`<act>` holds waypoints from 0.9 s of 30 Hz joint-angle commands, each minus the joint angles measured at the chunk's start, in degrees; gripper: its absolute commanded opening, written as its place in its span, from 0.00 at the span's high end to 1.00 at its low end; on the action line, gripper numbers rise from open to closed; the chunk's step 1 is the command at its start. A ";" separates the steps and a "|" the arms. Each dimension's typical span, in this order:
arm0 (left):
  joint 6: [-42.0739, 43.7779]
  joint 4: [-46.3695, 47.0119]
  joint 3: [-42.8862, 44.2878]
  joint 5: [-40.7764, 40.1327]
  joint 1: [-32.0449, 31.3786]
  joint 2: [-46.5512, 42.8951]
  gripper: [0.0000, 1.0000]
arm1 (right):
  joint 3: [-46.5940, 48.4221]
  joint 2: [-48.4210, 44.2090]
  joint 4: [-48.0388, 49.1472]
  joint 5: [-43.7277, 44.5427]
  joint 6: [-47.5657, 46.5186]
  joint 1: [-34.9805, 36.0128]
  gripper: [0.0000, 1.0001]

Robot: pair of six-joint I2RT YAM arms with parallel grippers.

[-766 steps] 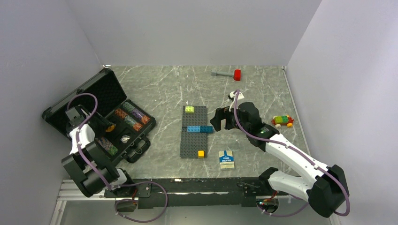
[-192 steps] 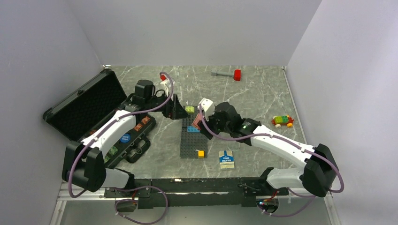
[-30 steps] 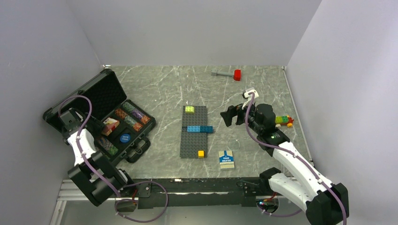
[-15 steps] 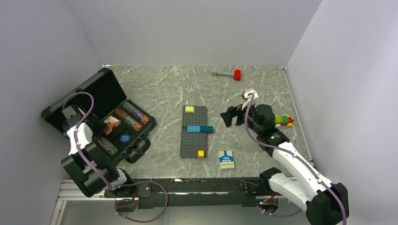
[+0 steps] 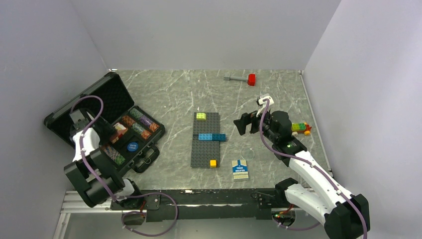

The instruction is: Pack up texas hold em set

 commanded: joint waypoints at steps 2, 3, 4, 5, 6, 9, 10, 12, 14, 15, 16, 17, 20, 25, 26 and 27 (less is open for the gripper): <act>2.25 -2.70 1.41 -4.82 -0.94 -4.02 0.38 | 0.00 -0.55 3.10 -1.14 -0.13 -0.17 0.00; 2.51 -2.94 1.44 -6.06 -1.17 -4.84 0.37 | -0.07 -0.57 3.17 -1.27 -0.13 -0.17 0.00; 2.92 -3.27 1.52 -8.52 -1.60 -5.61 0.37 | -0.03 -0.58 3.19 -1.28 -0.13 -0.17 0.00; 3.40 -3.70 1.67 -9.30 -2.20 -6.34 0.37 | -0.05 -0.62 3.19 -1.31 -0.13 -0.15 0.00; 3.73 -4.03 1.70 -11.69 -2.82 -7.06 0.37 | -0.07 -0.64 3.19 -1.37 -0.13 -0.16 0.00; 3.93 -3.21 0.96 -13.80 -4.28 -9.57 0.39 | -0.20 -0.61 3.36 -1.57 -0.04 -0.16 0.00; 3.92 -2.93 0.74 -13.96 -4.58 -10.19 0.40 | -0.18 -0.59 3.44 -1.60 -0.04 -0.17 0.00; 4.24 -2.16 0.36 -13.32 -5.12 -10.88 0.44 | -0.23 -0.69 3.46 -1.60 -0.04 -0.17 0.00; 4.00 -2.03 0.05 -12.02 -5.36 -10.34 0.49 | -0.25 -0.73 3.37 -1.46 -0.04 -0.17 0.00; 3.79 -2.20 0.08 -11.23 -5.38 -9.48 0.53 | -0.19 -0.79 3.37 -1.46 -0.09 -0.17 0.00; 3.62 -2.58 0.30 -10.46 -5.38 -8.49 0.55 | -0.23 -0.79 3.37 -1.49 -0.06 -0.13 0.00; 3.39 -2.91 0.52 -10.16 -5.38 -7.43 0.56 | -0.25 -0.79 3.30 -1.50 -0.11 -0.12 0.00; 3.16 -3.58 0.97 -7.64 -5.38 -4.26 0.60 | -0.25 -0.93 3.20 -1.32 -0.13 -0.17 0.00; 2.92 -4.91 1.49 -6.42 -5.38 -0.41 0.66 | -0.19 -0.76 3.11 -1.19 -0.21 -0.15 0.00; 2.83 -5.06 1.34 -6.29 -5.38 -0.01 0.67 | -0.22 -0.75 3.10 -1.16 -0.22 -0.17 0.00; 2.66 -5.09 1.09 -5.91 -5.38 0.32 0.67 | -0.22 -0.76 3.15 -1.09 -0.22 -0.17 0.00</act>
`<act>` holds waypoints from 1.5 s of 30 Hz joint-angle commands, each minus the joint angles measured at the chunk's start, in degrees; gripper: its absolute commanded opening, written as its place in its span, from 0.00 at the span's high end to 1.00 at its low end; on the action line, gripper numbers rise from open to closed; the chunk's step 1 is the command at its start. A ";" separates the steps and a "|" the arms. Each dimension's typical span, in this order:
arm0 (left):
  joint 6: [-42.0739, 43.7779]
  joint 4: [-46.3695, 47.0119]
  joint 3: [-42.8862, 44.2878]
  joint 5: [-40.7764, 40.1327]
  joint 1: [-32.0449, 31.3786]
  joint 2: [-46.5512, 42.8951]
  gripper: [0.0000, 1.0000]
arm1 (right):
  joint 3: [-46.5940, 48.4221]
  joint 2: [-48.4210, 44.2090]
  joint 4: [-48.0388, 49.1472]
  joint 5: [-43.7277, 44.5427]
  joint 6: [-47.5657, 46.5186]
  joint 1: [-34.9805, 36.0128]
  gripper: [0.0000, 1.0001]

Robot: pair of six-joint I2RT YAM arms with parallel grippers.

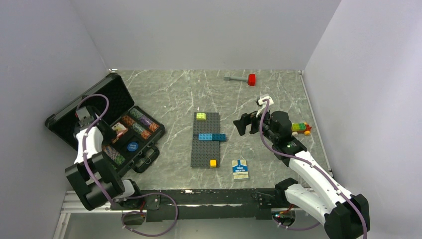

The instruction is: Pack up texas hold em set

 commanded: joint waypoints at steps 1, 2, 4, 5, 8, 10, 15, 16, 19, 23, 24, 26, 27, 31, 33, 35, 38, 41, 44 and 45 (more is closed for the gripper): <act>0.08 -0.14 0.12 2.78 -0.20 2.88 0.67 | -0.05 -0.81 3.07 -0.38 -0.22 -0.17 0.00; 0.01 -0.27 0.04 3.23 -0.20 3.26 0.68 | -0.07 -0.80 3.10 -0.31 -0.22 -0.15 0.00; -0.30 -0.01 -0.15 4.61 -0.20 4.14 0.68 | -0.02 -0.88 3.15 -0.32 -0.22 -0.17 0.00; -0.55 0.09 -0.27 5.22 -0.16 4.49 0.68 | -0.01 -0.92 3.10 -0.26 -0.22 -0.17 0.00; -1.27 0.56 -0.73 7.57 -0.11 5.55 0.69 | -0.07 -1.17 2.90 -0.16 -0.30 -0.13 0.00; -1.59 0.91 -0.95 9.32 -0.11 6.10 0.69 | -0.01 -1.16 2.88 -0.11 -0.26 -0.17 0.00; -1.27 3.30 -1.76 13.78 -0.11 5.93 0.70 | -0.09 -1.21 2.97 -0.19 -0.29 -0.17 0.00; -1.19 3.18 -1.84 14.29 -0.17 6.08 0.70 | 0.00 -1.27 2.97 -0.18 -0.30 -0.17 0.00; -1.16 2.34 -1.28 12.60 -0.19 5.90 0.70 | -0.07 -1.29 2.89 -0.16 -0.39 -0.17 0.00; -0.63 4.16 -1.57 7.77 -0.20 0.29 0.69 | 0.05 -1.14 2.80 -0.24 -0.39 -0.17 0.00; -0.43 4.83 -1.91 6.91 -0.20 -1.63 0.68 | 0.06 -1.12 2.87 -0.23 -0.28 -0.13 0.00; -0.22 6.24 -2.67 5.74 -0.20 -5.51 0.67 | 0.01 -1.06 2.95 -0.41 -0.30 -0.17 0.00; -0.08 7.05 -3.17 5.57 -0.27 -7.04 0.66 | 0.02 -1.03 3.01 -0.45 -0.30 -0.15 0.00; -0.34 7.95 -4.43 4.36 -1.17 -9.37 0.66 | -0.05 -0.80 3.15 -0.43 -0.25 -0.17 0.00; -1.21 6.06 -4.04 2.61 -1.26 -8.51 0.67 | 0.02 -0.91 3.07 -0.33 -0.30 -0.15 0.00; -2.03 4.46 -3.60 0.77 -1.26 -7.16 0.69 | 0.07 -0.90 2.98 -0.25 -0.31 -0.17 0.00; -2.69 4.09 -3.26 1.02 -1.26 -5.53 0.70 | -0.07 -1.06 2.97 -0.28 -0.30 -0.16 0.00; -2.80 4.94 -3.38 3.47 -1.26 -4.23 0.71 | 0.06 -1.05 2.82 -0.15 -0.39 -0.17 0.00; -2.93 3.57 -2.61 3.66 -1.13 -0.93 0.72 | 0.23 -1.01 2.54 -0.02 -0.48 -0.16 0.00; -2.85 2.97 -2.26 4.10 -1.01 0.41 0.73 | 0.18 -0.96 2.58 -0.02 -0.48 -0.17 0.00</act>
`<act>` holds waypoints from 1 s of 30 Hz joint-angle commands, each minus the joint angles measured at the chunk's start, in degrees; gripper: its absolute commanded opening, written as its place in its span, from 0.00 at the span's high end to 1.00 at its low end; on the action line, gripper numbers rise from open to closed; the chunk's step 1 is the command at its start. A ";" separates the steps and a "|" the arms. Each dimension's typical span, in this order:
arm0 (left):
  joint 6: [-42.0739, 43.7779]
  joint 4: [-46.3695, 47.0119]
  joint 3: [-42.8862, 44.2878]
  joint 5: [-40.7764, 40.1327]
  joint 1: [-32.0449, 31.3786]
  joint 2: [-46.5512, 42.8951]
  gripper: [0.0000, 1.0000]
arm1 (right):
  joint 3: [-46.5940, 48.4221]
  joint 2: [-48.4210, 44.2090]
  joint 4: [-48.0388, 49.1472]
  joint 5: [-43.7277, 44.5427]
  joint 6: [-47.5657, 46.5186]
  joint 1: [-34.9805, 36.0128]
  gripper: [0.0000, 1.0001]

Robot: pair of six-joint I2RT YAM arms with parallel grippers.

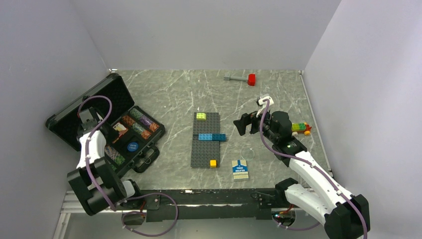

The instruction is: Pack up texas hold em set

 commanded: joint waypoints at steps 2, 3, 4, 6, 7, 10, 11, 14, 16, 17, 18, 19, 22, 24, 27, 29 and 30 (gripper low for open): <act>-1.16 -1.89 2.10 3.48 0.52 6.03 0.74 | 0.17 -0.70 2.49 -0.03 -0.46 -0.17 0.00; -1.34 -1.78 2.04 4.17 0.62 6.35 0.74 | 0.22 -0.67 2.40 0.02 -0.50 -0.13 0.00; -1.55 -1.50 1.90 4.62 0.66 6.31 0.74 | 0.31 -0.55 2.34 0.16 -0.54 -0.12 0.00; -1.88 -0.98 1.59 4.90 0.67 5.60 0.75 | 0.42 -0.48 2.01 0.56 -0.71 -0.15 0.00; -1.89 -1.02 1.63 4.59 0.63 5.03 0.75 | 0.57 -0.45 1.83 0.82 -0.80 -0.17 0.00; -1.57 -1.30 2.15 2.15 0.58 2.30 0.74 | 1.14 -0.02 1.34 2.05 -1.19 -0.17 0.00; -1.47 -1.23 2.30 1.43 0.58 1.22 0.74 | 1.37 0.18 1.28 2.44 -1.41 -0.19 0.00; -1.27 -1.23 3.56 -0.15 0.59 -1.90 0.71 | 1.91 1.07 0.93 3.51 -1.92 -0.25 0.00; -0.84 -1.18 4.62 -0.80 0.58 -3.69 0.68 | 2.10 1.85 1.09 4.02 -2.32 -0.26 0.00; -0.52 -1.13 5.18 -1.33 0.66 -4.43 0.66 | 2.45 2.40 0.95 4.15 -2.49 -0.26 0.00; -0.27 -1.24 5.67 -1.83 0.71 -4.83 0.64 | 2.83 3.07 0.71 4.17 -2.63 -0.34 0.00; -0.20 -1.39 6.20 -2.14 0.83 -4.92 0.62 | 3.24 3.74 0.37 4.13 -2.81 -0.35 0.00; -0.04 -1.56 7.11 0.21 3.26 -4.15 0.59 | 4.27 5.68 -0.03 3.44 -3.00 -0.35 0.00; 0.11 -2.06 7.18 1.97 5.37 -2.98 0.57 | 4.84 6.42 -0.73 3.17 -3.28 -0.35 0.00; 0.22 -2.76 7.37 2.54 7.33 -1.53 0.54 | 5.43 6.79 -1.69 3.91 -3.48 -0.34 0.00; -0.52 -2.39 6.78 3.22 7.44 -0.74 0.53 | 5.46 6.56 -2.08 4.38 -3.54 -0.35 0.00; -0.72 -2.43 6.55 3.95 7.48 -0.19 0.53 | 5.42 6.31 -2.04 4.39 -3.59 -0.35 0.00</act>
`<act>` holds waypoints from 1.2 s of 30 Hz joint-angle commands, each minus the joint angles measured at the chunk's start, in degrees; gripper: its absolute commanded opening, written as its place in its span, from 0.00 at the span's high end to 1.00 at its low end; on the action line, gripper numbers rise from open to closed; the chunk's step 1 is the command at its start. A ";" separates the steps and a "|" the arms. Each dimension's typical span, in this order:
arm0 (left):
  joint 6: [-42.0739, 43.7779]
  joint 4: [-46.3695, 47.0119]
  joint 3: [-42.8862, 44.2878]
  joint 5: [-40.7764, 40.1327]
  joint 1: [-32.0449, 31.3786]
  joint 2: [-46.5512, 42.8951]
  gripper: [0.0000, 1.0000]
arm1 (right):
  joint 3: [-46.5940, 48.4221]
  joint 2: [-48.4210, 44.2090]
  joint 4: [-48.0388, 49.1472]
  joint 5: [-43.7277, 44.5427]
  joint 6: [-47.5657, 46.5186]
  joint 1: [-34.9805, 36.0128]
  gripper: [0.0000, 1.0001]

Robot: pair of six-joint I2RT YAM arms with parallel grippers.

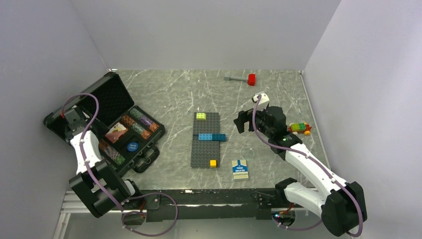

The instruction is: Pack up texas hold em set

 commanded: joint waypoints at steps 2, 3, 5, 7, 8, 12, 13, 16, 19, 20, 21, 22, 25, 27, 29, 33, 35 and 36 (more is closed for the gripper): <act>-0.63 -0.33 0.66 3.89 0.67 2.49 0.53 | 2.43 -0.99 -0.15 1.00 -0.98 -0.25 0.00; -0.72 -0.30 0.54 4.35 0.66 2.78 0.53 | 2.32 -1.01 0.19 0.74 -0.99 -0.26 0.00; -0.66 -0.36 0.07 4.57 0.66 2.73 0.54 | 2.29 -0.93 0.44 0.44 -0.98 -0.26 0.00; -0.69 -0.37 -0.81 4.89 0.51 2.31 0.54 | 2.37 -0.75 0.29 0.24 -1.10 -0.31 0.00; -0.80 -0.43 -1.30 5.21 0.37 2.17 0.54 | 2.29 -0.76 0.29 0.24 -1.09 -0.24 0.00; -0.82 -1.71 -1.69 3.54 -0.94 2.35 0.54 | 1.16 -1.66 1.17 0.68 -1.24 -0.26 0.00; -0.83 -1.90 -1.73 3.15 -1.42 1.99 0.54 | 0.93 -2.04 1.27 0.80 -1.18 -0.26 0.00; -0.32 -1.77 -1.65 0.19 -4.10 -1.06 0.53 | 0.85 -2.78 1.40 0.77 -1.08 -0.26 0.00; 0.25 -1.41 -1.84 -1.63 -6.58 -4.95 0.49 | 1.55 -3.40 0.64 0.81 -0.30 -0.27 0.00; 0.49 -1.24 -1.86 -1.95 -7.14 -6.29 0.47 | 1.73 -3.46 0.53 0.89 0.02 -0.26 0.00; 0.93 -1.18 -1.80 -2.06 -7.54 -7.66 0.46 | 1.80 -3.53 0.39 1.12 0.40 -0.24 0.00; 1.53 -1.00 -1.70 -1.87 -8.05 -8.88 0.44 | 1.90 -3.45 0.15 1.41 0.81 -0.26 0.00; 4.12 -0.36 -2.13 -1.66 -10.24 -13.14 0.36 | 2.80 -2.93 -1.29 4.15 2.95 -0.26 0.00; 5.51 0.39 -2.52 -1.52 -12.69 -15.65 0.32 | 3.62 -2.26 -4.30 7.38 5.49 -0.27 0.00; 7.00 0.97 -2.80 -1.25 -15.41 -17.61 0.29 | 4.65 -1.41 -7.39 11.35 8.28 -0.26 0.00; 9.62 1.03 -2.58 -2.67 -21.90 -19.90 0.26 | 9.13 1.46 -17.90 12.79 13.60 -0.22 0.00; 10.43 1.43 -2.52 -2.01 -24.45 -20.60 0.25 | 10.36 2.69 -23.36 10.98 15.94 -0.26 0.00; 10.89 1.96 -2.63 -1.08 -25.61 -20.95 0.25 | 10.87 3.44 -25.28 8.97 16.69 -0.10 0.00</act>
